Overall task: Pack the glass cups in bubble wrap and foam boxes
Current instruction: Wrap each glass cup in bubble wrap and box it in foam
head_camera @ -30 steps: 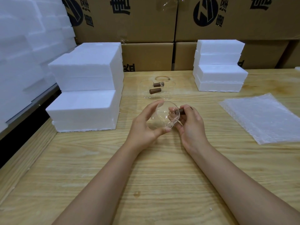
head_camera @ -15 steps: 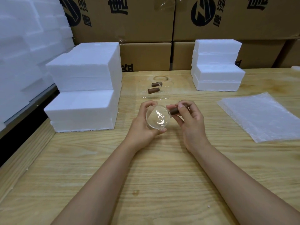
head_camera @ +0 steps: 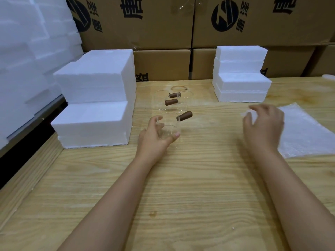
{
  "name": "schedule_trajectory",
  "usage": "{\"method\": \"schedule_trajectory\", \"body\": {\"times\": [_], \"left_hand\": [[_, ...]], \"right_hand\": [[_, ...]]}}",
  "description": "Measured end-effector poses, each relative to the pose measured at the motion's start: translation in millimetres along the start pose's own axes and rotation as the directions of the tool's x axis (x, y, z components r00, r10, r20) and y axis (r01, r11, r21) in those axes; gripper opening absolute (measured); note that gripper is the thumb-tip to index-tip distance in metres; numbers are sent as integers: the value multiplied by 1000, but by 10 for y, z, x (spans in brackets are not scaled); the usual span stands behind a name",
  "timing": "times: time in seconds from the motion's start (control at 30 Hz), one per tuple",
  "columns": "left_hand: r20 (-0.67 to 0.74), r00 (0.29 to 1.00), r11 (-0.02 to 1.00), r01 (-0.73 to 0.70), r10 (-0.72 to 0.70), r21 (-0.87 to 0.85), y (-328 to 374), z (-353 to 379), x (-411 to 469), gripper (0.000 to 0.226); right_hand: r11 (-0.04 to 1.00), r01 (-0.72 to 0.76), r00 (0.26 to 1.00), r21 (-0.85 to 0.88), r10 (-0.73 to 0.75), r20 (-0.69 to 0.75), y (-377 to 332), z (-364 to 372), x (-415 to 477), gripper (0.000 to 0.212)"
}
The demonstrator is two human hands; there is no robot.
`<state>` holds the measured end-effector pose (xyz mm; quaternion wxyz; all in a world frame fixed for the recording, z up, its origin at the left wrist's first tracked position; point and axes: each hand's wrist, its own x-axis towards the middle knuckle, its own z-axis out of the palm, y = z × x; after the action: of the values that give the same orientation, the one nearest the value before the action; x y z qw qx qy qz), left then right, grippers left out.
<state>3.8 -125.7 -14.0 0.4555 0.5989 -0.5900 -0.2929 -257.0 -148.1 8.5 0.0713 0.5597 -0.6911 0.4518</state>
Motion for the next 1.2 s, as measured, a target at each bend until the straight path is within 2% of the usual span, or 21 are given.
{"method": "schedule_trajectory", "body": {"times": [0.1,0.2,0.27,0.37,0.53,0.6,0.7,0.77,0.83,0.9,0.93,0.97,1.0,1.07,1.13,1.2], "left_hand": [[-36,998,996,44,-42,73,-22,-22,28,66],[-51,996,994,83,-79,75,-42,-47,48,66],[-52,994,992,96,-92,84,-58,-58,61,67],[-39,994,986,104,-100,131,-74,-67,86,70],[-28,995,980,98,-95,175,-117,-75,122,81],[-23,996,978,88,-85,192,-123,-80,129,90],[-28,998,977,68,-63,201,-94,-78,104,110],[-82,996,974,-19,38,227,-31,-80,35,113],[-197,941,924,-204,277,322,54,-101,-51,94],[-278,764,789,-448,582,421,133,-82,-115,62],[-300,674,729,-546,675,413,169,-33,-151,46],[-299,635,701,-618,712,357,211,28,-201,34],[-280,655,712,-646,702,275,251,93,-252,29],[-185,776,798,-585,603,147,297,202,-319,30],[-30,867,857,-486,497,171,268,288,-326,35],[93,913,885,-407,396,225,236,312,-301,51]], "right_hand": [[918,-198,951,-344,265,160,352,-108,113,36],[861,-209,893,-463,361,268,459,-144,121,35],[865,-205,910,-458,340,235,479,-138,137,24],[870,-216,944,-443,302,133,491,-139,163,22],[950,-202,973,-239,165,-164,420,-195,205,23],[980,-135,964,-146,96,-249,382,-200,195,27],[993,117,943,6,-110,-314,272,-198,144,26],[957,244,936,156,-190,-295,156,-204,105,21],[917,266,952,296,-202,-229,41,-206,88,26],[881,223,975,418,-195,-109,-25,-180,82,30],[864,186,981,467,-191,-37,-36,-163,80,29],[843,133,983,522,-180,39,-31,-149,82,26],[811,65,979,581,-165,122,-22,-142,76,25],[745,-51,947,666,-177,270,0,-144,51,30],[753,-71,898,654,-237,370,41,-140,27,36],[802,-63,844,594,-275,461,50,-137,7,37]]}}
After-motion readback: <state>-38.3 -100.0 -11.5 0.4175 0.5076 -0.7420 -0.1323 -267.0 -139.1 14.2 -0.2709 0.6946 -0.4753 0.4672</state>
